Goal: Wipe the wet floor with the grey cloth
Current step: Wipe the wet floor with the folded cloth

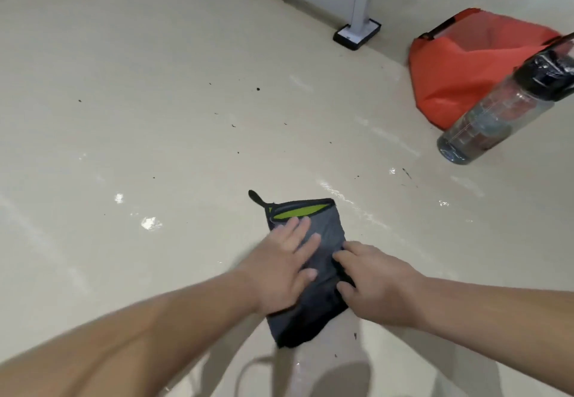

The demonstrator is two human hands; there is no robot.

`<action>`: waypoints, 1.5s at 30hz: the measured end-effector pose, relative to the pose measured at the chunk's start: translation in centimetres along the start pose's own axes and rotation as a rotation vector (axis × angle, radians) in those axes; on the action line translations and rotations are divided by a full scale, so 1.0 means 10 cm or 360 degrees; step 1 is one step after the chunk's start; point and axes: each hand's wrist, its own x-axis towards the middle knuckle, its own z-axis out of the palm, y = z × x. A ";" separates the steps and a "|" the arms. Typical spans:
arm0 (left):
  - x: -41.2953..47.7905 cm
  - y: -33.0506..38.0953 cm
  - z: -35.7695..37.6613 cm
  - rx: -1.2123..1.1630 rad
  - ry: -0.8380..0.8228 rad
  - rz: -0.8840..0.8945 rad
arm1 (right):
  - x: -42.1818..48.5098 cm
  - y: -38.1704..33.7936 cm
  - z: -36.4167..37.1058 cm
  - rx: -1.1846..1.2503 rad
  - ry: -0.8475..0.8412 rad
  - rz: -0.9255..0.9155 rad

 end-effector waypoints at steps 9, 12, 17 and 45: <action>-0.33 0.15 -0.85 0.0124 -0.0390 -0.0499 | 0.52 -0.10 0.71 -0.0010 0.0390 -0.0279; -0.05 0.41 -0.96 0.0225 -0.0525 -0.0498 | 0.60 0.03 0.84 0.0106 0.0493 -0.0251; 0.64 0.84 -0.95 0.0313 -0.0539 -0.0422 | 0.72 1.01 0.71 0.0124 0.0731 0.0019; 2.37 2.74 -0.10 -0.0177 -0.0072 0.0075 | -0.74 3.18 1.11 0.0365 0.0485 0.1425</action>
